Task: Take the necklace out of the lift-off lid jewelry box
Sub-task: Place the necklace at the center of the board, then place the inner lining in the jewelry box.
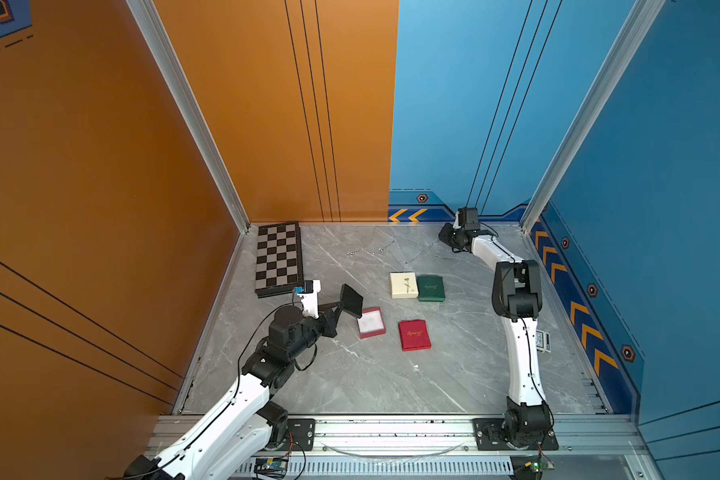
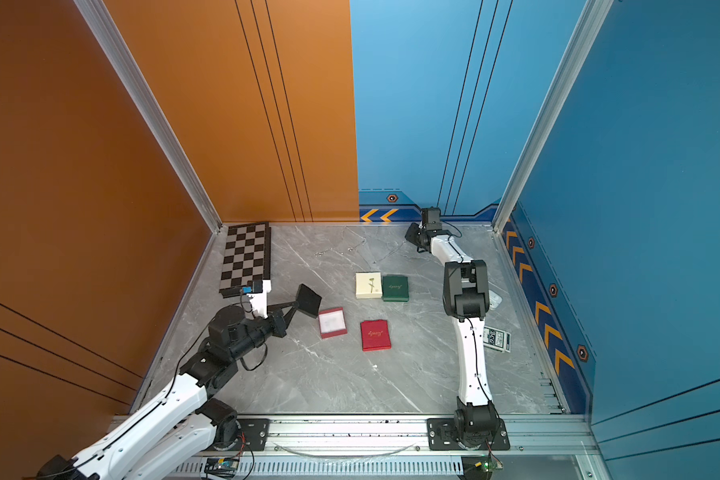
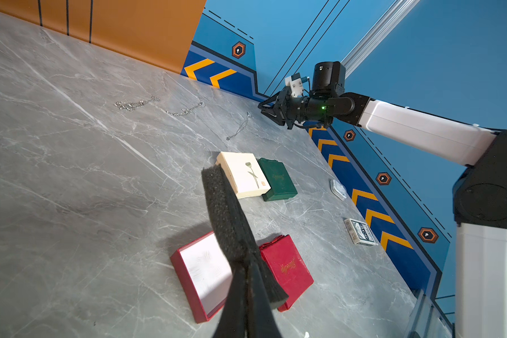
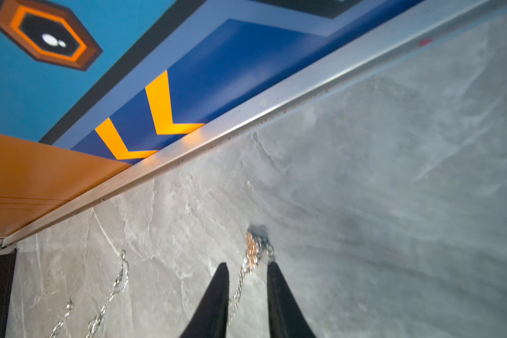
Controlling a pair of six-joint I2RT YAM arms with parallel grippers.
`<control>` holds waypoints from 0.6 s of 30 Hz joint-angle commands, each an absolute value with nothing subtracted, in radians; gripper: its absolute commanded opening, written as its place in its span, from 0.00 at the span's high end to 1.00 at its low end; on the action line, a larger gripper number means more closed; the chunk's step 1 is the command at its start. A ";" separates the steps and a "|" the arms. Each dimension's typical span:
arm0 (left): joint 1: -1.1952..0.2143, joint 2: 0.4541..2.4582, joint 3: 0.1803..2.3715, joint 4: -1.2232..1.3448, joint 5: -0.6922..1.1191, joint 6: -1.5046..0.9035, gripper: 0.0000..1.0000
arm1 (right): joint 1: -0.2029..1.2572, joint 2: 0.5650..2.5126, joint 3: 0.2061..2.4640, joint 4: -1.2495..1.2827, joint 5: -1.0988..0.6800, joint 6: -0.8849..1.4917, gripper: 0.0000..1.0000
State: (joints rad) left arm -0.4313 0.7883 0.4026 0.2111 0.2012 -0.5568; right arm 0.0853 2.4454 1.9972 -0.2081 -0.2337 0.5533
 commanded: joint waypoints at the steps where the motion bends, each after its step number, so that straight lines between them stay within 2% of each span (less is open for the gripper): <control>1: -0.436 0.820 0.443 0.281 0.179 -0.535 1.00 | 0.109 2.262 1.878 -0.195 -0.275 0.523 0.72; 4: -0.445 0.872 0.446 0.349 0.143 -0.544 1.00 | 0.143 2.125 1.676 -0.103 -0.343 0.559 0.68; 9: -0.469 1.008 0.462 0.464 0.081 -0.569 1.00 | 0.202 1.904 1.325 0.195 -0.494 0.750 0.62; 18: -0.537 1.193 0.477 0.687 -0.006 -0.591 1.00 | 0.373 1.750 0.988 0.560 -0.532 0.996 0.44</control>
State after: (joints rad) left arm -0.5220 1.1633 0.4431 0.5682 0.0494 -0.5781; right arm 0.3462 1.7821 1.0454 0.3759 -0.5045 0.8772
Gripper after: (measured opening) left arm 0.042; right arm 0.550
